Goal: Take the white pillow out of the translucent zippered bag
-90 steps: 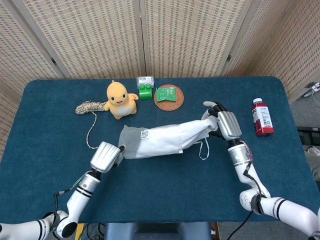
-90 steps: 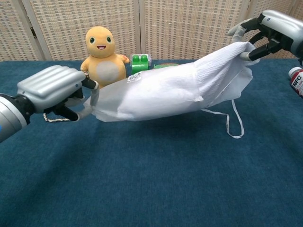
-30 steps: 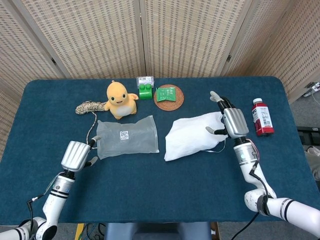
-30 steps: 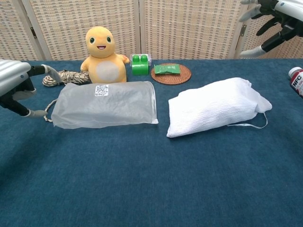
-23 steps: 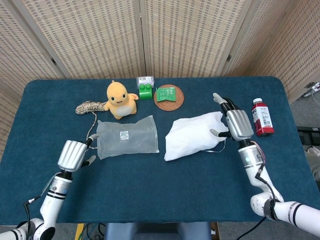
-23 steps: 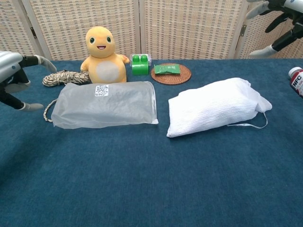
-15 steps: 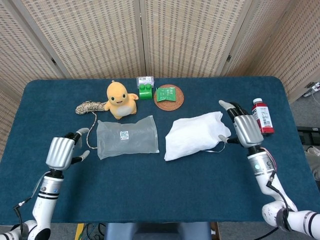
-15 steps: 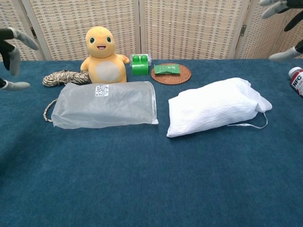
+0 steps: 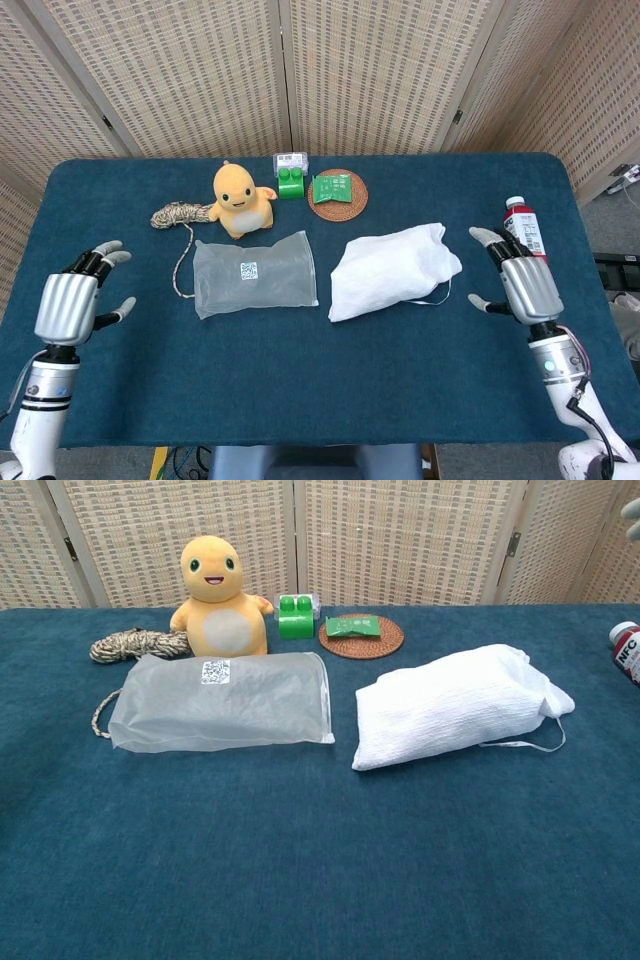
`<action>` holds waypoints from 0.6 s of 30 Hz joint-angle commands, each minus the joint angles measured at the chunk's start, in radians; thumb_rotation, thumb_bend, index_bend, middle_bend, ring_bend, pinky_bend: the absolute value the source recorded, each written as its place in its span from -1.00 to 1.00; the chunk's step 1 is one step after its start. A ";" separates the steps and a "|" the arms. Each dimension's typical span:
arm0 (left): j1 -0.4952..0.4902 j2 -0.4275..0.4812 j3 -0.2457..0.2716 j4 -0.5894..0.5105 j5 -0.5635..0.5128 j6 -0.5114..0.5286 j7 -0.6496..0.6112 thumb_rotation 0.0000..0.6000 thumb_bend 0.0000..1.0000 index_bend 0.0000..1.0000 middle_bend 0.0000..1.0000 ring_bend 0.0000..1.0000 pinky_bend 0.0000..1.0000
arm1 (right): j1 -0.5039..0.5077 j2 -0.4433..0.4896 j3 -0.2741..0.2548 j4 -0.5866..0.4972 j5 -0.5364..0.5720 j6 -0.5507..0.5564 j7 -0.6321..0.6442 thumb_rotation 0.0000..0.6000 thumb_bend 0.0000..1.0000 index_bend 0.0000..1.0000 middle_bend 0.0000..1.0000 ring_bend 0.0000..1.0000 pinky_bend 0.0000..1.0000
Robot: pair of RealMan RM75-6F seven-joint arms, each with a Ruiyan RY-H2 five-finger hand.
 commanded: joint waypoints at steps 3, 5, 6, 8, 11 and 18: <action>0.047 0.070 0.045 -0.040 0.025 0.000 -0.053 1.00 -0.59 -0.42 -0.55 -0.48 0.03 | -0.040 0.017 -0.031 -0.001 -0.026 0.031 0.004 1.00 -1.00 -0.70 -0.64 -0.83 -0.44; 0.064 0.085 0.064 -0.043 0.037 0.004 -0.067 1.00 -0.59 -0.42 -0.55 -0.48 0.03 | -0.058 0.028 -0.042 -0.006 -0.032 0.042 0.003 1.00 -1.00 -0.70 -0.64 -0.83 -0.44; 0.069 0.089 0.070 -0.043 0.041 0.004 -0.074 1.00 -0.58 -0.42 -0.55 -0.48 0.03 | -0.065 0.032 -0.047 -0.009 -0.035 0.048 0.003 1.00 -1.00 -0.70 -0.64 -0.83 -0.44; 0.079 0.095 0.080 -0.040 0.047 0.002 -0.094 1.00 -0.58 -0.42 -0.55 -0.49 0.03 | -0.084 0.039 -0.055 -0.015 -0.040 0.064 0.009 1.00 -1.00 -0.69 -0.64 -0.83 -0.44; 0.082 0.107 0.093 -0.031 0.061 -0.012 -0.113 1.00 -0.58 -0.42 -0.55 -0.49 0.03 | -0.107 0.042 -0.066 -0.011 -0.046 0.080 0.020 1.00 -1.00 -0.70 -0.64 -0.83 -0.44; 0.087 0.107 0.099 -0.016 0.078 -0.014 -0.114 1.00 -0.58 -0.42 -0.55 -0.49 0.03 | -0.130 0.050 -0.066 -0.006 -0.044 0.088 0.040 1.00 -1.00 -0.69 -0.64 -0.83 -0.44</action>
